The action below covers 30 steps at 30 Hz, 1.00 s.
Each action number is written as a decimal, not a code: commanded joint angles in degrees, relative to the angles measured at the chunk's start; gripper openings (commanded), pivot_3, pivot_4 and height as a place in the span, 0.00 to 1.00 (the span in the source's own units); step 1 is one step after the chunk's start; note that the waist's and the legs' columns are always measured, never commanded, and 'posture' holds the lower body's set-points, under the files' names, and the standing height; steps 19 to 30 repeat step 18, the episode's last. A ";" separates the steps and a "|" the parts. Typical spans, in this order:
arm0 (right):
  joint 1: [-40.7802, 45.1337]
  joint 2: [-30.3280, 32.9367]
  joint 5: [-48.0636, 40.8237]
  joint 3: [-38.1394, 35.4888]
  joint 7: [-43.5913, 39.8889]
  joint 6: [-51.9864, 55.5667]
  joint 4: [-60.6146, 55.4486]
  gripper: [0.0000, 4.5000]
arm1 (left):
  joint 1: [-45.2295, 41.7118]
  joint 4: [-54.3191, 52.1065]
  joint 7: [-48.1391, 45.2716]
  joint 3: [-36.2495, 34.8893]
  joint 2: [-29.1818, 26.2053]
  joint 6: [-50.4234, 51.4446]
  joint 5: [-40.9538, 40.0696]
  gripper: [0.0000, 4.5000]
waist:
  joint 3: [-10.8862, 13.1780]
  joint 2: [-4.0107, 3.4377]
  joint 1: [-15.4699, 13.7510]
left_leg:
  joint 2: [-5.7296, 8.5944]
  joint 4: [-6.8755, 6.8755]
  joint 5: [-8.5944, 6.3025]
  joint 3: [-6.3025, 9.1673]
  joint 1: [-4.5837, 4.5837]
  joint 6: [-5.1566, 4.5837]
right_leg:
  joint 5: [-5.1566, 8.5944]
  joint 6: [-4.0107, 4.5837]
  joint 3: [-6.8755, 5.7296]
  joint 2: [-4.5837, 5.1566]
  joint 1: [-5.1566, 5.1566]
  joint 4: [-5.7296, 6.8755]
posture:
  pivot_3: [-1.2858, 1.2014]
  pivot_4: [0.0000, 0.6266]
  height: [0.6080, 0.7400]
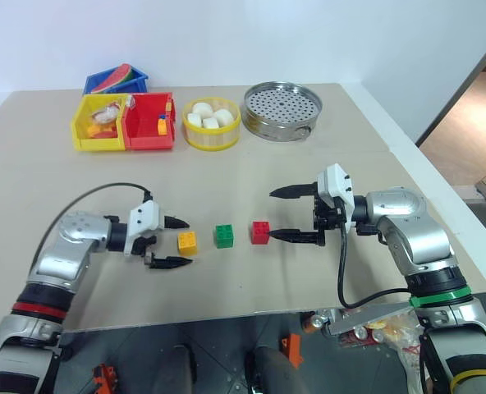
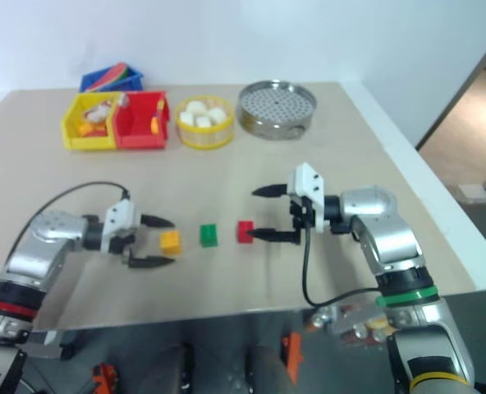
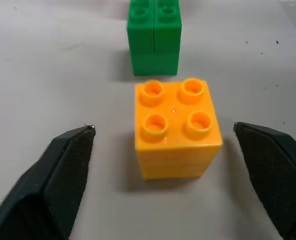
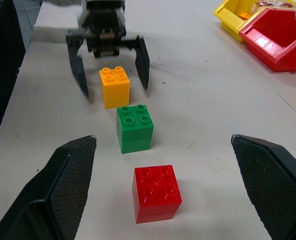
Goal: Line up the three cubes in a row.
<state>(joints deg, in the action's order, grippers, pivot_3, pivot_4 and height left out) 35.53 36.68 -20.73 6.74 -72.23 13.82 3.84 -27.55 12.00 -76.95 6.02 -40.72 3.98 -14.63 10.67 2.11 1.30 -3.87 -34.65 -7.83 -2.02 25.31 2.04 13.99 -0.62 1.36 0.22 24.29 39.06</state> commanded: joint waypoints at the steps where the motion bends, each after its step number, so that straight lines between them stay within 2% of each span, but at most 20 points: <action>1: 1.49 0.43 -3.46 -3.46 1.32 3.05 -4.62 1.00 | 0.08 -9.83 -1.20 -4.02 -4.28 7.68 -5.72 0.99 | 0.01 0.00 0.03 | -0.01 0.00 0.00 0.00 0.02 0.00 | 0.00 0.00 0.00 0.00 0.01 0.00 | 0.52 0.24 1.00; 4: 2.67 0.32 -5.37 -4.93 2.73 5.51 -5.91 1.00 | -0.29 -14.30 0.24 -6.88 -7.03 14.45 -9.31 0.99 | 0.00 0.00 0.03 | 0.00 0.00 0.00 -0.01 0.02 0.00 | 0.01 -0.01 0.01 0.02 0.01 -0.01 | 0.52 0.24 1.00; 6: 4.67 -1.19 -6.21 -7.40 6.89 6.92 -4.08 1.00 | -2.92 -13.33 6.07 -10.79 -6.38 18.72 -10.97 0.99 | 0.00 0.00 0.03 | 0.00 0.00 0.00 -0.01 -0.01 0.00 | 0.01 -0.01 0.00 0.02 -0.01 0.00 | 0.52 0.24 1.00; 12: 6.64 -2.84 0.79 -8.46 14.31 -1.09 7.18 1.00 | -5.17 -6.28 21.54 -15.15 -0.97 17.76 -7.13 0.99 | 0.00 0.01 -0.01 | 0.02 -0.07 0.05 -0.01 -0.14 -0.06 | -0.08 -0.03 -0.02 0.04 -0.18 -0.02 | 0.52 0.24 1.00; 16: 6.58 -3.29 2.47 -8.08 14.75 -4.13 11.32 1.00 | -4.54 -3.87 28.46 -15.07 2.65 12.47 -3.22 0.99 | 0.00 0.01 -0.03 | 0.05 -0.07 0.05 -0.07 -0.01 -0.06 | -0.10 -0.11 0.08 0.06 -0.07 -0.02 | 0.52 0.24 1.00; 30: 6.71 -3.80 3.07 -8.08 15.08 -5.04 12.68 1.00 | -3.69 -3.82 27.99 -14.10 3.15 11.54 -2.78 0.99 | 0.00 0.01 -0.03 | 0.04 -0.05 0.05 -0.07 0.04 -0.06 | -0.09 -0.12 0.09 0.04 -0.02 -0.02 | 0.52 0.24 1.00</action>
